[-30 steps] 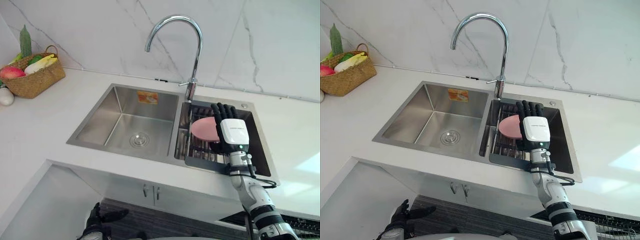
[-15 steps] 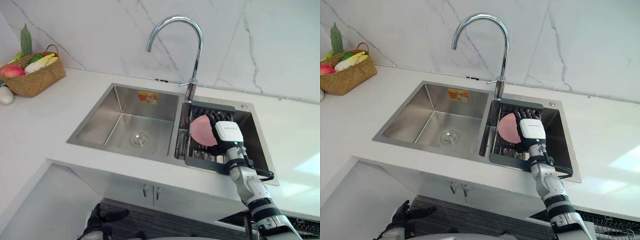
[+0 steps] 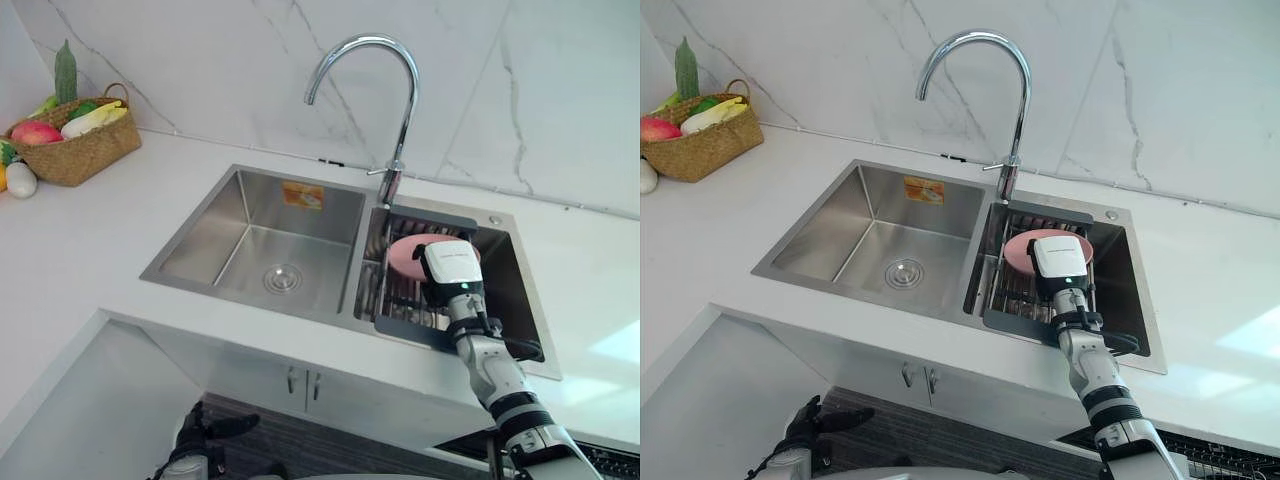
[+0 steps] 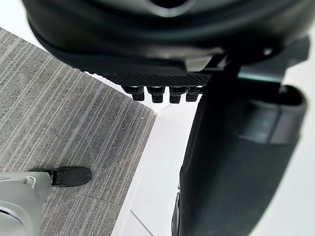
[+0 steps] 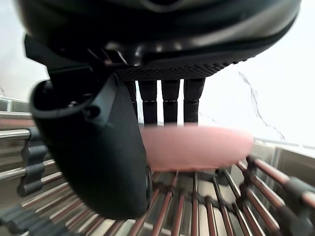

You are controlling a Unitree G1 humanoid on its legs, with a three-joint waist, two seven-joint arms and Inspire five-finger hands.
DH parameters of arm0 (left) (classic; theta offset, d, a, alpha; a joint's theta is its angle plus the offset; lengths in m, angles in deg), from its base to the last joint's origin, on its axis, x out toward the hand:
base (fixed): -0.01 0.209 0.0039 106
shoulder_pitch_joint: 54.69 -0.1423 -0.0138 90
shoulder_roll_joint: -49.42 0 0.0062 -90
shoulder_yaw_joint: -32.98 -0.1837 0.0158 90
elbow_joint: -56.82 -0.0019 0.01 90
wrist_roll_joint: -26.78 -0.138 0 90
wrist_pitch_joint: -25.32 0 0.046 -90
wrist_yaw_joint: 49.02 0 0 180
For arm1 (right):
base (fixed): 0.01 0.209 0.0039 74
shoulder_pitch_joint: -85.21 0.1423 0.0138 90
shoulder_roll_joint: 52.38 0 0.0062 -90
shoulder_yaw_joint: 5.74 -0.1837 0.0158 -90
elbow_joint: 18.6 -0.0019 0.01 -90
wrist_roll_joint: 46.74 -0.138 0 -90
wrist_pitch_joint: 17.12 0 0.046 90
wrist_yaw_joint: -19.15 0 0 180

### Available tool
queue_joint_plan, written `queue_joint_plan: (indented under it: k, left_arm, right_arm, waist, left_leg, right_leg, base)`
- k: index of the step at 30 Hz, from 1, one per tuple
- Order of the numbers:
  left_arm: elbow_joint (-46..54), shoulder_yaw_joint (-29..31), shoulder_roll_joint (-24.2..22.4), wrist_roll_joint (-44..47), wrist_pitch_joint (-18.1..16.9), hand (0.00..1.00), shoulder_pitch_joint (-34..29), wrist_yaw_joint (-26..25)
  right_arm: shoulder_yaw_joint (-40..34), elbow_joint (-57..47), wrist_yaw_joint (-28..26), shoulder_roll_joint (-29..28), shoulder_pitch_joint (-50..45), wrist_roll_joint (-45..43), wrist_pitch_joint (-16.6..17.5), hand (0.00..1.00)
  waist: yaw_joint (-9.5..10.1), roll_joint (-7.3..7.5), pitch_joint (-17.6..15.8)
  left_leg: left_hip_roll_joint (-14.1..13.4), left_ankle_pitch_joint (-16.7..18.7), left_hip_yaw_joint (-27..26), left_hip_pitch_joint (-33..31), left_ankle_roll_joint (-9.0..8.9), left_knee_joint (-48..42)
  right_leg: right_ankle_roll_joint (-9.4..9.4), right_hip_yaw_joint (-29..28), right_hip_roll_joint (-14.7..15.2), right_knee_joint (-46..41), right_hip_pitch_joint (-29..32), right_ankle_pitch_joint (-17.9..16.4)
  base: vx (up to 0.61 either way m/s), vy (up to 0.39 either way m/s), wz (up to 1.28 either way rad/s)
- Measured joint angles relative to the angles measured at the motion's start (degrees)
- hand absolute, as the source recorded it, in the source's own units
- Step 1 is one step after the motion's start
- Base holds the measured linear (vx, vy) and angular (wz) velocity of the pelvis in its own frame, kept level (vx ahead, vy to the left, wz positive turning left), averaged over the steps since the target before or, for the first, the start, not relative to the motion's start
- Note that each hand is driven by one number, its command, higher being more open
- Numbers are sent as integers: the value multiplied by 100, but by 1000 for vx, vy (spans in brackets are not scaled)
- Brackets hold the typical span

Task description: Walk over to the sink, pick up the cup, carry it to the dishwasher, place the cup inside the dishwasher, then close the dishwasher door

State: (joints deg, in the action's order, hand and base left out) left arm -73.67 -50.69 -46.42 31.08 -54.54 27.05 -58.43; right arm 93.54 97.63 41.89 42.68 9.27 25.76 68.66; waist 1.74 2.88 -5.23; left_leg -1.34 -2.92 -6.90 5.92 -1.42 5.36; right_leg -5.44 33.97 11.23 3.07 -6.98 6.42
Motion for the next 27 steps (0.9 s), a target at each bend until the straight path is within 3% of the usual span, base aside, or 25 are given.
queue_joint_plan:
  k: [5, 13, 21, 27]
  left_arm:
    - [15, 0, -1, 0, -20, 100, -1, -19]
    - [22, 77, -16, 0, -133, 100, -86, -63]
    - [59, 233, -15, 1, -156, 100, -191, -78]
    - [567, 365, -31, -24, -156, 100, -261, -168]
  right_arm:
    - [-2, -40, 572, -28, -5, 213, 132, 0]
    - [-48, -180, 620, -40, -6, -35, 357, 0]
    - [-319, -982, 479, -23, -137, -1692, 846, 0]
    - [-1210, -2329, 342, 118, -562, -2637, 1090, 0]
  waist:
    - [4, -1, 0]
    - [-8, -7, -4]
    - [-86, -43, -25]
    - [-133, -76, -5]
  left_leg:
    - [1, -7, -5, 0, 11, -1]
    - [2, 9, -23, -12, 15, -4]
    - [2, 31, -104, -38, 30, -27]
    - [-77, 133, -186, -25, -39, -50]
  right_leg:
    - [-12, -4, -10, 39, 0, 9]
    - [-26, -25, -23, 90, 12, 32]
    - [-34, -130, -24, 104, 90, 59]
    - [-30, -295, -113, 120, 108, 66]
  base:
    - [46, 1, -1]
    - [47, 2, -1]
    - [32, 4, -6]
    - [51, -11, -8]
